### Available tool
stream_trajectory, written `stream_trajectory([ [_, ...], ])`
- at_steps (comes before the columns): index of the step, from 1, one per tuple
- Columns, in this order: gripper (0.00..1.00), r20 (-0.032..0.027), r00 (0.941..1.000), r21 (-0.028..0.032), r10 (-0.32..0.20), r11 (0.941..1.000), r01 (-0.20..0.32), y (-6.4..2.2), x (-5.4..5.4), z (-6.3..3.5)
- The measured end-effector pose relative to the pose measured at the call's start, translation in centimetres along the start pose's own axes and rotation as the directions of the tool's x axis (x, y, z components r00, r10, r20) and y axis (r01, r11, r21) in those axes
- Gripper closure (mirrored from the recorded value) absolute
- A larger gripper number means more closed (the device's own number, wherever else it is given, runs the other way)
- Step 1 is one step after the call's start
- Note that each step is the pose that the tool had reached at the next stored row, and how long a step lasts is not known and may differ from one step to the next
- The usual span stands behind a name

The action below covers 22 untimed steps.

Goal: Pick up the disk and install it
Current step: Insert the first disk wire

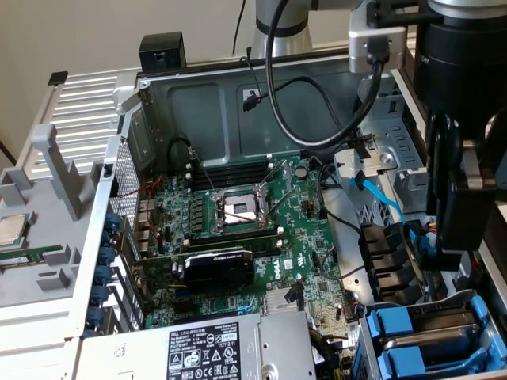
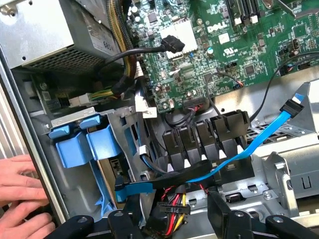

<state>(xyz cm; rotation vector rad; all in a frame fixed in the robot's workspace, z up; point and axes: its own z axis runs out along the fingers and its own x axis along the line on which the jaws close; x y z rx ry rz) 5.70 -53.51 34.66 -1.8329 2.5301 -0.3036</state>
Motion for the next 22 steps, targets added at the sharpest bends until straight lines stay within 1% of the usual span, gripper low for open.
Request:
stream_trajectory([
  [1, 0.35, 0.0026, 1.0000, 0.0090, 0.002, 1.0000, -0.002, 0.02, 0.01, 0.00],
  [2, 0.35, 0.0046, 1.0000, 0.0167, 0.005, 0.9998, -0.005, 0.03, 0.01, 0.01],
  [3, 0.35, 0.0047, 1.0000, 0.0198, 0.009, 0.9998, -0.009, 0.07, 0.01, 0.02],
  [6, 0.35, 0.0057, 0.9999, 0.0255, 0.015, 0.9996, -0.015, 0.28, 0.08, 0.04],
  [12, 0.35, 0.0063, 0.9997, 0.0310, 0.024, 0.9992, -0.024, 0.70, 0.20, 0.09],
  [15, 0.35, 0.0065, 0.9996, 0.0315, 0.026, 0.9992, -0.026, 0.71, 0.20, 0.13],
  [20, 0.35, 0.0076, 0.9994, 0.0305, 0.035, 0.9989, -0.035, 0.69, 0.33, 0.26],
  [21, 0.38, 0.0078, 0.9993, 0.0308, 0.038, 0.9988, -0.038, 0.69, 0.34, 0.26],
  [22, 0.38, 0.0083, 0.9991, 0.0314, 0.040, 0.9987, -0.041, 0.68, 0.33, 0.27],
])
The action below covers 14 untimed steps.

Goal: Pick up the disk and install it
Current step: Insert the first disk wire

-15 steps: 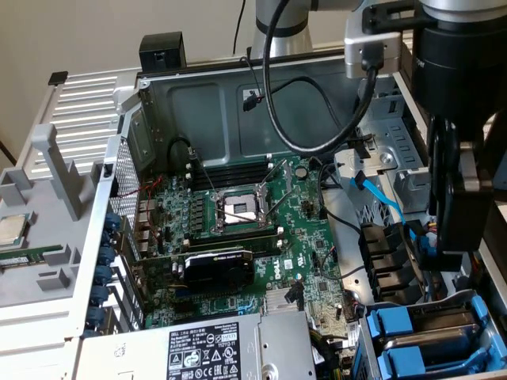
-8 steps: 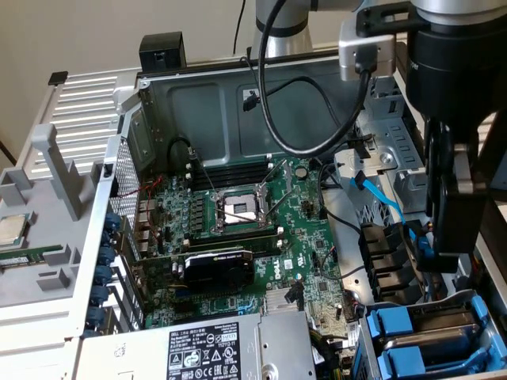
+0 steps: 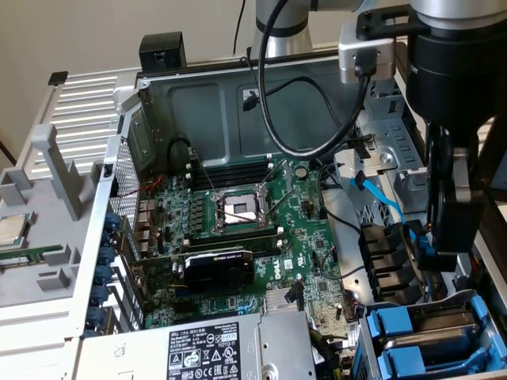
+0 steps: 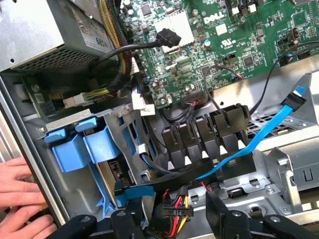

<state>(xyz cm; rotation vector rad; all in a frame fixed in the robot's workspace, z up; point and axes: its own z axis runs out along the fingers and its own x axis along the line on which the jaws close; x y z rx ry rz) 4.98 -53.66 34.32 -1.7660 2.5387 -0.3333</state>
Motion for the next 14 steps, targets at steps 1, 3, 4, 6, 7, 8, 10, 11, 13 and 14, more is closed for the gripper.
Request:
stream_trajectory([
  [1, 0.44, 0.0005, 1.0000, 0.0008, 0.003, 1.0000, -0.003, 0.00, 0.00, 0.01],
  [3, 0.51, 0.0021, 1.0000, 0.0044, 0.009, 1.0000, -0.009, 0.01, 0.01, 0.02],
  [4, 0.51, 0.0044, 0.9999, 0.0093, 0.012, 0.9999, -0.012, 0.01, 0.01, 0.03],
  [6, 0.51, 0.0121, 0.9997, 0.0214, 0.019, 0.9996, -0.020, 0.01, 0.00, 0.05],
  [7, 0.51, 0.0157, 0.9996, 0.0275, 0.024, 0.9993, -0.024, 0.02, 0.00, 0.06],
  [8, 0.51, 0.0180, 0.9995, 0.0321, 0.027, 0.9991, -0.028, 0.02, 0.00, 0.07],
  [10, 0.51, 0.0191, 0.9993, 0.0366, 0.033, 0.9987, -0.034, 0.04, 0.01, 0.07],
  [11, 0.51, 0.0193, 0.9992, 0.0378, 0.036, 0.9986, -0.037, 0.07, 0.02, 0.08],
  [13, 0.51, 0.0195, 0.9990, 0.0397, 0.040, 0.9984, -0.041, 0.17, 0.06, 0.09],
  [14, 0.51, 0.0194, 0.9989, 0.0401, 0.042, 0.9983, -0.043, 0.24, 0.08, 0.09],
])
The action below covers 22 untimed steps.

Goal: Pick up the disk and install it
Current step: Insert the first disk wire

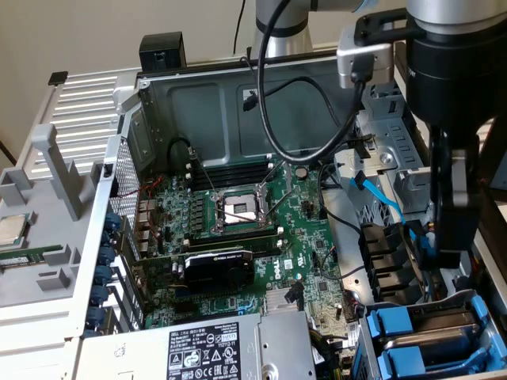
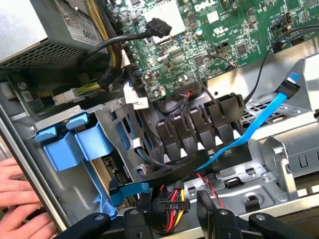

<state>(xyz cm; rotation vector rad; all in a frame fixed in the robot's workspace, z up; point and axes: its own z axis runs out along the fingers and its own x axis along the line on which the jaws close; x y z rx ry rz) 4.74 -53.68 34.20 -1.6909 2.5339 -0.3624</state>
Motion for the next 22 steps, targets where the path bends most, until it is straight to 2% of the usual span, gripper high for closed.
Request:
stream_trajectory([
  [3, 0.51, -0.0006, 1.0000, 0.0010, 0.004, 1.0000, -0.004, 0.27, 0.1, -0.03],
  [8, 0.51, 0.0032, 1.0000, 0.0058, 0.008, 0.9999, -0.008, 0.54, 0.2, -0.05],
  [12, 0.65, 0.0055, 0.9999, 0.0056, 0.010, 0.9999, -0.010, 0.55, 0.2, -0.03],
  [18, 0.65, 0.0060, 0.9999, 0.0059, 0.011, 0.9999, -0.011, 0.62, 0.2, -0.05],
  [22, 0.65, 0.0052, 0.9999, 0.0074, 0.010, 0.9999, -0.010, 1.16, 0.2, -0.19],
])
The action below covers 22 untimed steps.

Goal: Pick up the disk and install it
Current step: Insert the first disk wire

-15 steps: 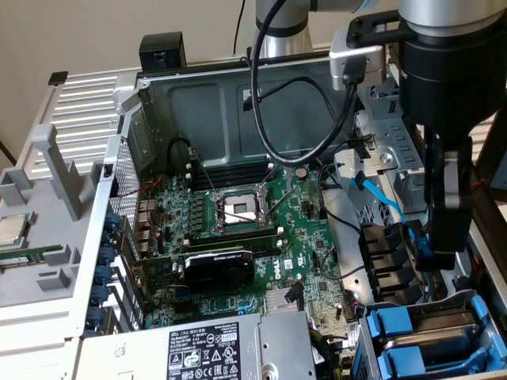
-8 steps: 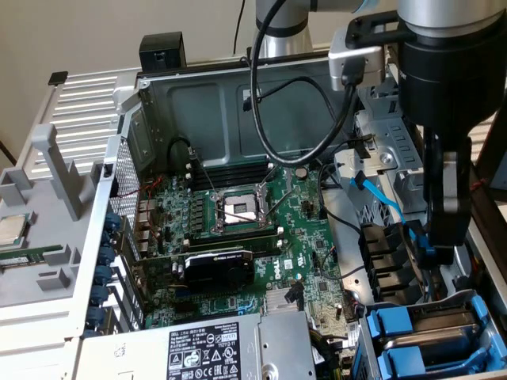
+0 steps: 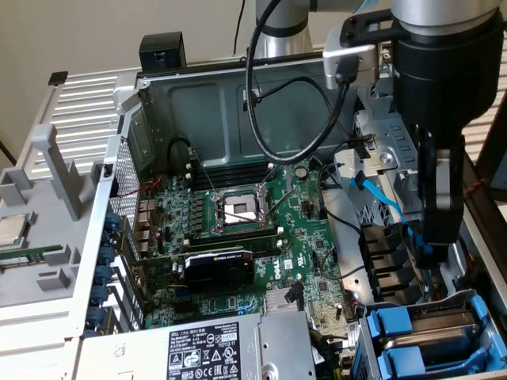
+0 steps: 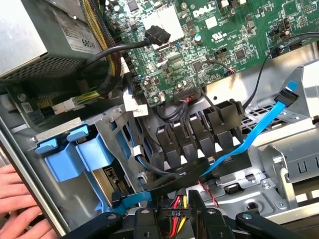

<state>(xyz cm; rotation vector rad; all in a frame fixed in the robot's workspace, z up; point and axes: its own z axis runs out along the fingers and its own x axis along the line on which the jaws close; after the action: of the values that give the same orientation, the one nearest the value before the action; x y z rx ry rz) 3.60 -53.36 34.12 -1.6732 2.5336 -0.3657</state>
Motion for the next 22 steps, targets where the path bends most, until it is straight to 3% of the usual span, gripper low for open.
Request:
stream_trajectory([
  [3, 0.65, -0.0010, 1.0000, 0.0008, 0.000, 1.0000, 0.000, 0.37, -0.05, -0.09],
  [8, 0.65, -0.0178, 0.9998, 0.0111, -0.003, 0.9999, 0.003, 0.67, 0.05, -0.16],
  [14, 0.65, -0.0235, 0.9997, 0.0290, 0.001, 0.9996, 0.000, 0.86, 0.13, -0.36],
  [22, 0.65, -0.0423, 0.9987, 0.0486, 0.027, 0.9985, -0.025, 0.88, 0.14, -0.38],
])
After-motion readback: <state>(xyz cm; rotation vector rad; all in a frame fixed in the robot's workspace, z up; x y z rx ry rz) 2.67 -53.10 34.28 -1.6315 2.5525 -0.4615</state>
